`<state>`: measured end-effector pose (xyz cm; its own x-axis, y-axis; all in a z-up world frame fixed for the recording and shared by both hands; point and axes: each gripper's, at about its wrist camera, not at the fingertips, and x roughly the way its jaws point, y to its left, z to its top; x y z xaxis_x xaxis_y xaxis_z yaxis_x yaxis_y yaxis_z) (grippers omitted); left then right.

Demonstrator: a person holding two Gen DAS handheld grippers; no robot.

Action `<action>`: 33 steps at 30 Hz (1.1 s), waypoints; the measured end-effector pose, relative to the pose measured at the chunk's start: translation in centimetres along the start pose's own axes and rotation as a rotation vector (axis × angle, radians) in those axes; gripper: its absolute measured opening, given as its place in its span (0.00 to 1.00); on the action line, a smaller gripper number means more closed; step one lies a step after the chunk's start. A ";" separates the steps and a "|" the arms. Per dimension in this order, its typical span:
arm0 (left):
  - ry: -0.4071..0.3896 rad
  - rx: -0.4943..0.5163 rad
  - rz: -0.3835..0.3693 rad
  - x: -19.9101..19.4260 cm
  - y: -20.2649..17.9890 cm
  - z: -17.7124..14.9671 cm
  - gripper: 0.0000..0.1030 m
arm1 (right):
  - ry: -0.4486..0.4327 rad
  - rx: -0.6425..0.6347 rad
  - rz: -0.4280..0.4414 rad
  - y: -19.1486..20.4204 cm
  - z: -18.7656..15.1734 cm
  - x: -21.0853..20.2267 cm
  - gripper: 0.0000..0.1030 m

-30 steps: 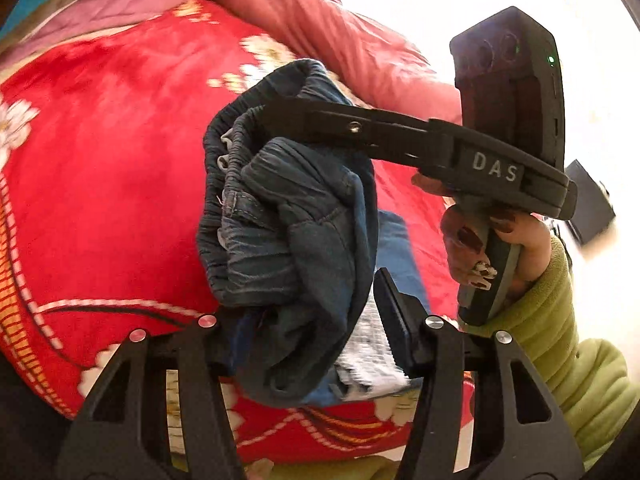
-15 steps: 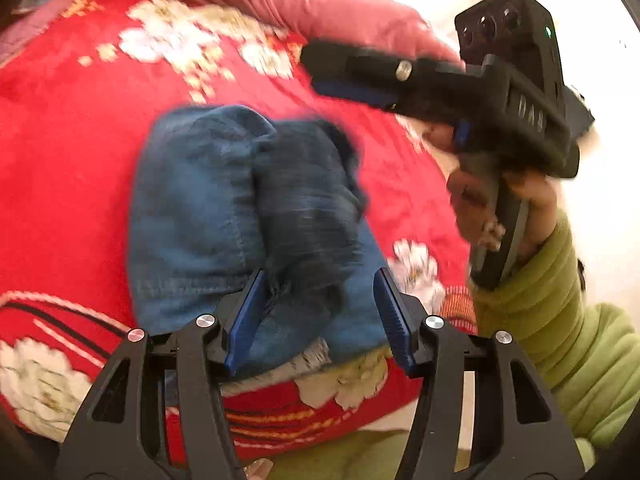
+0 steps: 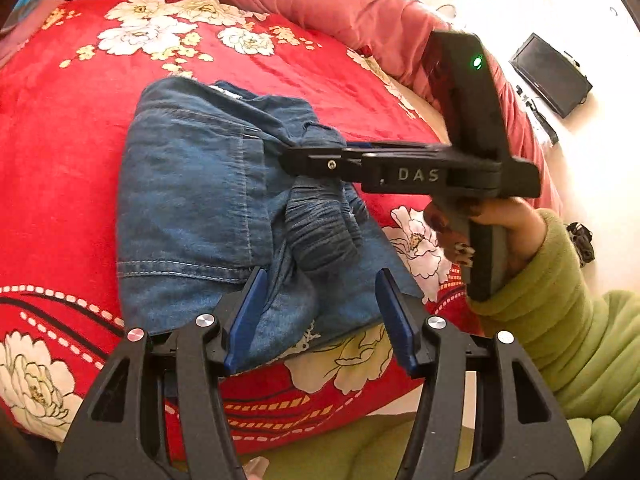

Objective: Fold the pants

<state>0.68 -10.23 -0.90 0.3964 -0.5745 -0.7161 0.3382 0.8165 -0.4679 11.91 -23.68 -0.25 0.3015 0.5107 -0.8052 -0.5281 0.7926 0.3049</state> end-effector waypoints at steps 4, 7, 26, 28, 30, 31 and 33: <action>-0.004 0.003 0.010 -0.2 -0.2 -0.2 0.47 | -0.017 0.015 -0.006 -0.1 -0.5 0.5 0.68; -0.023 0.007 0.019 -1.1 -0.4 -0.3 0.56 | -0.053 0.016 -0.004 0.4 -0.3 -0.6 0.75; -0.155 0.000 0.234 -6.0 0.5 1.5 0.91 | -0.250 -0.162 -0.103 3.8 -3.2 -9.8 0.88; -0.150 -0.012 0.265 -5.9 1.4 2.2 0.90 | -0.237 -0.185 -0.102 4.2 -4.0 -9.8 0.88; -0.140 -0.031 0.278 -5.8 2.2 3.0 0.90 | -0.215 -0.206 -0.085 4.9 -4.9 -9.6 0.88; -0.136 -0.040 0.277 -5.7 2.7 3.4 0.90 | -0.206 -0.227 -0.076 5.4 -5.5 -9.4 0.88; -0.124 -0.056 0.287 -5.4 3.4 4.4 0.81 | -0.188 -0.271 -0.066 6.6 -6.3 -9.0 0.88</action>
<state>3.48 -4.58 3.65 0.5714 -0.3199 -0.7558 0.1515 0.9462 -0.2860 0.72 -25.15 5.84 0.4703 0.5334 -0.7030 -0.6864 0.7218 0.0885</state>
